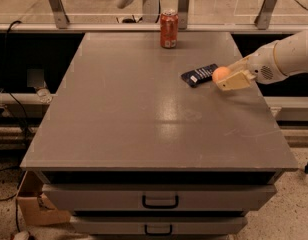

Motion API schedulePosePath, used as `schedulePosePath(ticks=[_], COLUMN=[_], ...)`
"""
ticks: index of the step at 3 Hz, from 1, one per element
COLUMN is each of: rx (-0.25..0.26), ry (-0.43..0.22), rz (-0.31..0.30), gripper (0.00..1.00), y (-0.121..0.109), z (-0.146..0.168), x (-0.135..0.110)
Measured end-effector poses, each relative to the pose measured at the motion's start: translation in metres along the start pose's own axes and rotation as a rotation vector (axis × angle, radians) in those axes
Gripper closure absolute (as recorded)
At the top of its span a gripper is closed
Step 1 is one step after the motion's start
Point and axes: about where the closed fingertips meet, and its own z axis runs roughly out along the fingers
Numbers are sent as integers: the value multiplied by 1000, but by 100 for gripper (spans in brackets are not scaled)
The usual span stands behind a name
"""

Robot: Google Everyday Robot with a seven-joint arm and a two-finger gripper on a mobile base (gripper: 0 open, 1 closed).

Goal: Move orange near rxbar blueberry

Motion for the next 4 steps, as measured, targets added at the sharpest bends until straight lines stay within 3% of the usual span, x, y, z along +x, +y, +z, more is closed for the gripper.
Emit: schedulePosePath(ticks=[1, 2, 4], rx=[-1, -9, -17], ry=[9, -3, -2], rz=[4, 6, 4], gripper=[100, 83, 37], y=[-9, -13, -10], z=[14, 22, 26], x=[-2, -3, -4])
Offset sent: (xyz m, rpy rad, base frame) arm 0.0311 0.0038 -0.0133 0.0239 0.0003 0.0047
